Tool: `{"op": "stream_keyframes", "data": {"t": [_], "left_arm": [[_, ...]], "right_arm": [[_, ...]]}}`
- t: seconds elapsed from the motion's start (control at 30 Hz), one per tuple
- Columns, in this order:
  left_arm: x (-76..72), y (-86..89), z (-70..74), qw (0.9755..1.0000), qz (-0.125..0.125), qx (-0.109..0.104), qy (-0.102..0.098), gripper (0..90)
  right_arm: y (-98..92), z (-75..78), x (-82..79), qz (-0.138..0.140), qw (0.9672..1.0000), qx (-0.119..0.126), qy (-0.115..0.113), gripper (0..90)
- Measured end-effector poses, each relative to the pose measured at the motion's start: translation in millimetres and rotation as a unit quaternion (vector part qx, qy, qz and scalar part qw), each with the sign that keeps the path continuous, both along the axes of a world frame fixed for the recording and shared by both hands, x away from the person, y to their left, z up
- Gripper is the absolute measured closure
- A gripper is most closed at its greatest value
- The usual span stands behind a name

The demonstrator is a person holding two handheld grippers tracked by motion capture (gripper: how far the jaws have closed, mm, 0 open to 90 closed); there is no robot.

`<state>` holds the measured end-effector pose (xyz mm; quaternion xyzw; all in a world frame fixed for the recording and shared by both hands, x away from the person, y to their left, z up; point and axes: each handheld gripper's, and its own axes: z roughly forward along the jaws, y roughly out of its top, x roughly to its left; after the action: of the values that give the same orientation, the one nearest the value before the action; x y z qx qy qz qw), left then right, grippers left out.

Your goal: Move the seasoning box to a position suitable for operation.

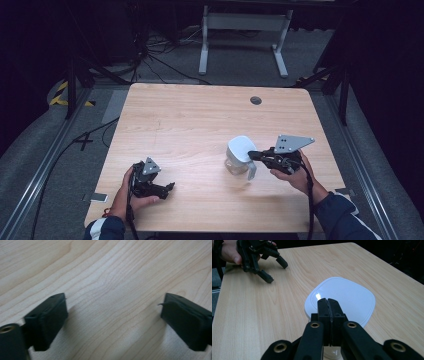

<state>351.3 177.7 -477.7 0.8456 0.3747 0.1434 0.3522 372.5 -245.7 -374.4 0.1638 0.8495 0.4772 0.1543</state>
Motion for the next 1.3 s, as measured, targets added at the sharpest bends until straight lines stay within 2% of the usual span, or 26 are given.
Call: {"op": "stream_keyframes", "data": {"t": [0.03, 0.1, 0.13, 0.27, 0.37, 0.43, 0.47, 0.53, 0.57, 0.73, 0.83, 0.9, 0.93, 1.07, 1.3], "left_arm": [[1.0, 0.0, 0.9, 1.0, -0.001, 0.001, -0.003, 21.4], [2.4, -1.2, 1.4, 1.0, 0.0, -0.002, -0.001, 26.7], [3.0, -3.0, 2.7, 0.9999, -0.007, 0.003, -0.007, 26.7], [5.6, -15.5, 12.3, 0.9995, -0.028, -0.007, -0.016, 41.6], [9.6, -24.8, 22.3, 0.9982, -0.046, -0.025, -0.029, 57.4], [11.0, -28.8, 25.9, 0.998, -0.049, -0.026, -0.032, 65.5], [13.1, -35.9, 31.3, 0.9972, -0.056, -0.028, -0.041, 65.5], [16.4, -46.0, 39.6, 0.9954, -0.072, -0.04, -0.049, 72.6], [18.3, -53.6, 44.9, 0.9943, -0.082, -0.036, -0.059, 74.7], [31.3, -85.9, 61.8, 0.9899, -0.104, -0.058, -0.077, 80.0], [40.5, -115.1, 69.7, 0.9867, -0.124, -0.051, -0.093, 83.8], [43.0, -121.3, 70.9, 0.986, -0.13, -0.047, -0.093, 86.6], [46.5, -132.7, 71.9, 0.9845, -0.137, -0.044, -0.101, 88.3], [50.8, -143.7, 74.3, 0.9828, -0.141, -0.043, -0.111, 89.6], [54.7, -154.9, 80.1, 0.9814, -0.149, -0.043, -0.113, 89.7]], "right_arm": [[0.1, 0.1, -0.2, 0.0, 1.0, -0.001, -0.001, 90.0], [0.1, 0.1, -0.3, 0.002, 1.0, -0.001, -0.001, 90.0], [0.2, 0.2, -0.6, 0.004, 1.0, -0.001, -0.001, 90.0], [-0.1, 0.2, -2.3, 0.004, 1.0, -0.002, -0.001, 90.0], [-0.8, 0.3, -3.9, 0.004, 1.0, -0.006, -0.004, 90.0], [-0.9, 0.3, -4.6, 0.006, 1.0, -0.007, -0.003, 90.0], [-0.7, 0.1, -5.2, 0.006, 1.0, -0.006, -0.003, 90.0], [-1.0, -0.1, -5.7, 0.006, 1.0, -0.006, -0.004, 90.0], [-1.4, -0.2, -5.5, 0.007, 0.9999, -0.007, -0.004, 90.0], [-1.9, -0.3, -5.0, 0.006, 1.0, -0.007, -0.004, 90.0], [-2.0, -0.4, -4.9, 0.008, 0.9999, -0.006, -0.003, 90.0], [-2.3, -0.8, -4.5, 0.01, 0.9999, -0.004, -0.003, 90.0], [-2.2, -0.7, -5.0, 0.009, 0.9999, -0.004, -0.003, 90.0], [-2.5, -0.6, -5.2, 0.01, 0.9999, -0.006, -0.003, 90.0], [-2.6, -0.5, -6.3, 0.01, 0.9999, -0.008, -0.003, 90.0]]}}
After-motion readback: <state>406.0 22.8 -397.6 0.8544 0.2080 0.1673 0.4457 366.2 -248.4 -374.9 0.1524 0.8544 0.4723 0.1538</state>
